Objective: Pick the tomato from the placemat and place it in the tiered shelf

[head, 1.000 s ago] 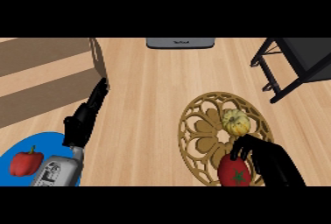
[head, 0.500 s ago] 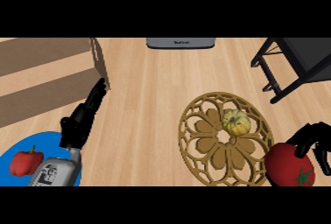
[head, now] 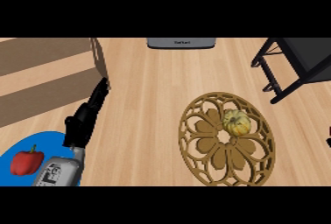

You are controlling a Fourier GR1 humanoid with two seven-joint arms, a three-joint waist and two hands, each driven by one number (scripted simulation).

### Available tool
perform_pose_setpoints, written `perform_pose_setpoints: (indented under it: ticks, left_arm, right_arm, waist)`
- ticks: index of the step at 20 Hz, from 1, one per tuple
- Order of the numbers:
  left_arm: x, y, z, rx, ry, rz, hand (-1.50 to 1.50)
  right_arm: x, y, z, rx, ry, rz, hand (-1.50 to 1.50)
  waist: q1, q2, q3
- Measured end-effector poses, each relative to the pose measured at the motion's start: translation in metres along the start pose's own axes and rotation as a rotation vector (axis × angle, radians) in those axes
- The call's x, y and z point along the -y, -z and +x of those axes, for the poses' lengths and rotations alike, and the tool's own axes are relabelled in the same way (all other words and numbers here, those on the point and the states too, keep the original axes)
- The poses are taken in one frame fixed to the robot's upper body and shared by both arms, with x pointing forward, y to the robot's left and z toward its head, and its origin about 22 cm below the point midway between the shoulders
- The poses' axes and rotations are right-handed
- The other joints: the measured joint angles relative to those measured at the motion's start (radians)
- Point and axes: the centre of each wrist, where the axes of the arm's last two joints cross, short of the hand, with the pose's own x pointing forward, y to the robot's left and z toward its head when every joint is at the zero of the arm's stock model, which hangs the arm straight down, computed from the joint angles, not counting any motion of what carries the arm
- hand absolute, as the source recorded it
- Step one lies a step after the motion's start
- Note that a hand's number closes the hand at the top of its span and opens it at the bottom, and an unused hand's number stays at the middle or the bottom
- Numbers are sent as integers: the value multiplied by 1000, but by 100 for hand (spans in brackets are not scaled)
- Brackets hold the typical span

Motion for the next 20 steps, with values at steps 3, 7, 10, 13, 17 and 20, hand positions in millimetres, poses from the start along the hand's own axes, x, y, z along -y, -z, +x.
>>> perform_pose_setpoints:
  ticks: [3,7,10,13,17,20]
  left_arm:
    - [-4,1,1,3,-4,-3,0]
    - [-2,-2,-3,3,-8,-11,0]
    - [-1,3,-1,5,-2,-14,0]
    - [2,2,-5,6,0,-16,0]
    - [-2,3,-4,10,-4,-16,0]
    - [-3,2,1,11,-3,-16,0]
  right_arm:
    - [16,12,8,2,-22,-60,150]
    - [36,36,14,-8,-20,-118,150]
    - [48,58,16,-13,-23,-153,150]
    - [57,76,18,-21,-33,-194,150]
    - [63,100,22,-27,-43,-245,150]
    - [75,114,16,-26,-70,-266,150]
  waist:
    - [4,1,0]
    - [8,1,0]
    - [10,2,0]
    - [11,3,0]
    - [14,3,0]
    - [14,3,0]
